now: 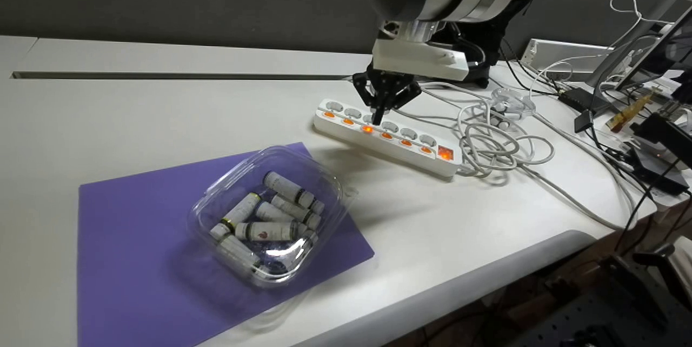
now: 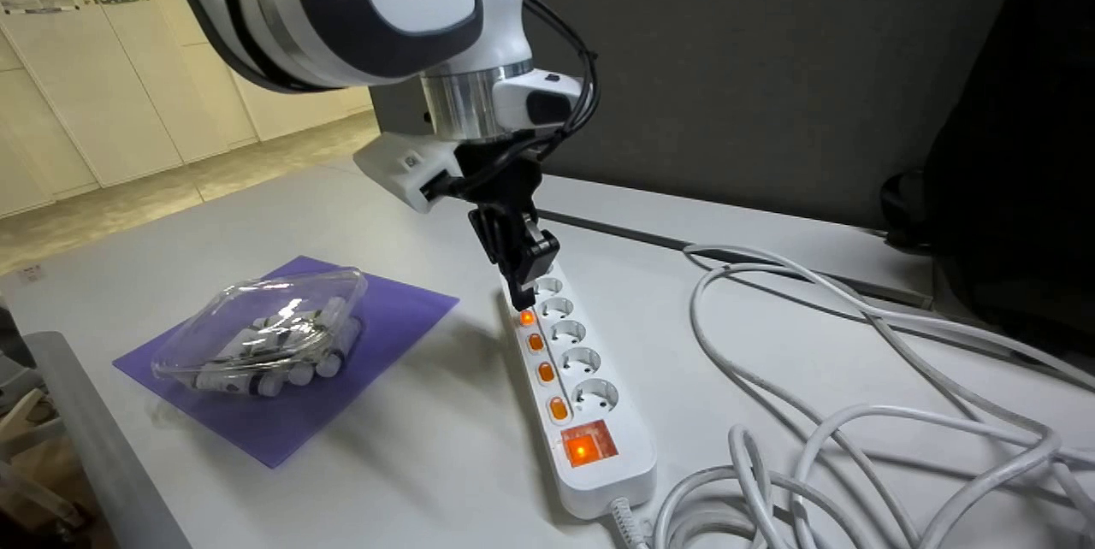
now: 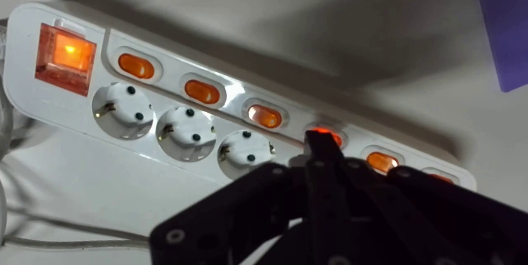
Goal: Turn off the third switch from the left
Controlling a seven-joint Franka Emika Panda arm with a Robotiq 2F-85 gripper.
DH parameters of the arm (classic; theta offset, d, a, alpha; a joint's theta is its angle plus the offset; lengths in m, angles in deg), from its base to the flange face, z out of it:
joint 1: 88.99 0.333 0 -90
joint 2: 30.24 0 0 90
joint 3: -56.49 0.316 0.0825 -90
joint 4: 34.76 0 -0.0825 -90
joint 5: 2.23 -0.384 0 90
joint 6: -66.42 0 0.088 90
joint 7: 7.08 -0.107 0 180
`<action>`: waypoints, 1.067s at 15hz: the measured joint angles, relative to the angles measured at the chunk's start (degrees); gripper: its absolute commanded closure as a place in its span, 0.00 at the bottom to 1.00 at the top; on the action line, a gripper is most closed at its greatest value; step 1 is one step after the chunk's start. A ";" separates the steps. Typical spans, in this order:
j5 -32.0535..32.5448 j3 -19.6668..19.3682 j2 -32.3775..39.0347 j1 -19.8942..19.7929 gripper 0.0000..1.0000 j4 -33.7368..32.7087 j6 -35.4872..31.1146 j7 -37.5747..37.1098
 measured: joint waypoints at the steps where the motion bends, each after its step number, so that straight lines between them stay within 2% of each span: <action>1: 0.00 -0.16 0.26 0.12 1.00 0.00 -0.55 0.00; 16: -0.53 -0.60 2.56 0.79 1.00 -0.17 -3.16 0.55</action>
